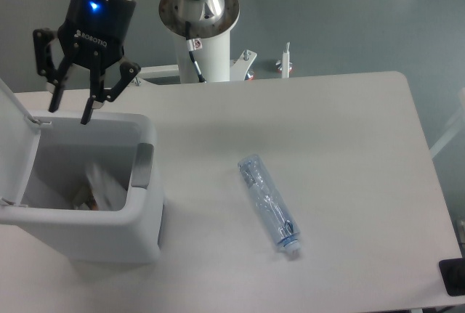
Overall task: Place the trash in the trash can
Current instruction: 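Open the gripper to drop the wrapper into the bin, then move the open gripper over the clear water bottle and lower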
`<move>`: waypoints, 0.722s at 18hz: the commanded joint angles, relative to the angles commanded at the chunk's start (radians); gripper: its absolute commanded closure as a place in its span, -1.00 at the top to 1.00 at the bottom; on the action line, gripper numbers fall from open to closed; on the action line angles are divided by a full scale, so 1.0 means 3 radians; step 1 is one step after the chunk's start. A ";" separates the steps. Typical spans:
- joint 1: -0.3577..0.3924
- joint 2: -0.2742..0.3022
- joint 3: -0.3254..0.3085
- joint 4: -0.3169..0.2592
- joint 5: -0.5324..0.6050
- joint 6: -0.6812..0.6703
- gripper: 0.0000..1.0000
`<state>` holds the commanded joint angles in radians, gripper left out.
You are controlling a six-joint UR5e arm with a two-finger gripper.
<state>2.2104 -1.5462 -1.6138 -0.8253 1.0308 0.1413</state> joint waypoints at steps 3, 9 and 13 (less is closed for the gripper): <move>0.0265 -0.0015 0.0026 0.0000 0.0015 -0.0138 1.00; 0.0807 -0.0357 0.0118 0.0000 0.0021 -0.0169 1.00; 0.1201 -0.0521 0.0133 -0.0020 0.0214 -0.0149 1.00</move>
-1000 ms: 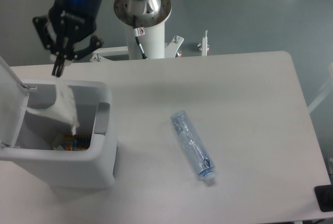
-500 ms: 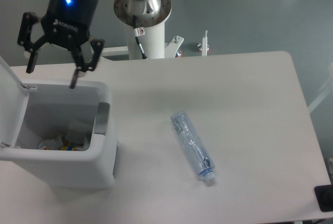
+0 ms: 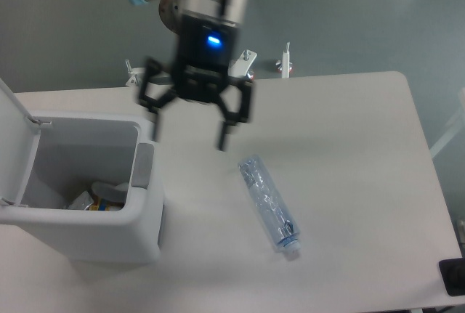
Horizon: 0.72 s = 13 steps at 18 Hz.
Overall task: Place the trash in the trash can
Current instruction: 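Move the open gripper over the clear water bottle and lower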
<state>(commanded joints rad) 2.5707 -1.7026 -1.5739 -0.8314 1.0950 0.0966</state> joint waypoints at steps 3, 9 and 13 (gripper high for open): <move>0.0031 -0.0245 0.0036 -0.0026 0.0419 0.0020 1.00; 0.0001 -0.0705 0.0128 -0.0031 0.0783 0.0010 1.00; -0.0020 -0.1089 0.0270 -0.0010 0.0773 0.0031 1.00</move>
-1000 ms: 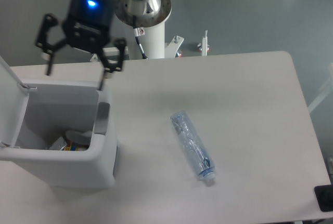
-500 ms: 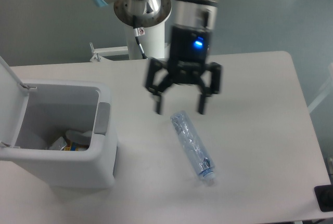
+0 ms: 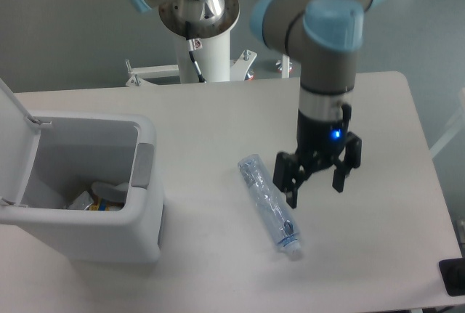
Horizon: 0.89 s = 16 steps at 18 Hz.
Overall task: Place the trash in the trash can
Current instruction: 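Move the open gripper over the clear water bottle and lower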
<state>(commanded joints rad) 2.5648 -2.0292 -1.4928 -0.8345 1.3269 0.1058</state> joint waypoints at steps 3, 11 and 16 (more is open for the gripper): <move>-0.0067 -0.0256 0.0149 0.0031 0.0000 0.0010 1.00; -0.0148 -0.0568 0.0236 0.0036 0.0010 0.0005 1.00; -0.0240 -0.0737 0.0297 0.0132 0.0296 0.0000 1.00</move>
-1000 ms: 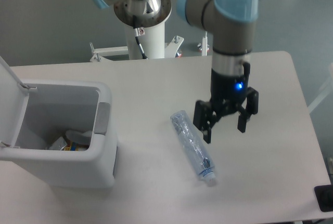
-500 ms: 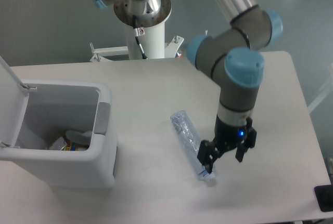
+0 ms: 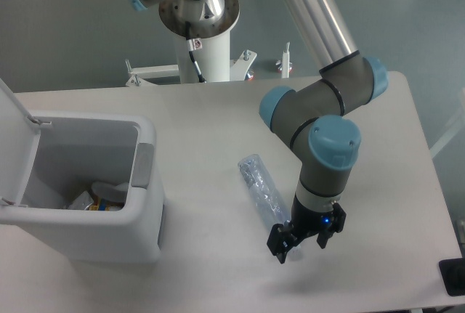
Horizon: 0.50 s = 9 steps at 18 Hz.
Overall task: Place the trash in the trash can
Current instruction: 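Move the open gripper over the clear water bottle and lower, then close the gripper around the bottle's cap end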
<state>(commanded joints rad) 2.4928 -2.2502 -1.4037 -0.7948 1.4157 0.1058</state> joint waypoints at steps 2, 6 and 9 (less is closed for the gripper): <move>-0.0005 -0.0046 0.0000 0.0067 0.0062 -0.0005 1.00; -0.0051 -0.0093 -0.0025 0.0087 0.0220 0.0000 1.00; -0.0067 -0.0138 -0.0030 0.0088 0.0383 0.0000 1.00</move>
<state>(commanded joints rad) 2.4728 -2.2917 -1.4128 -0.7685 1.5307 0.1058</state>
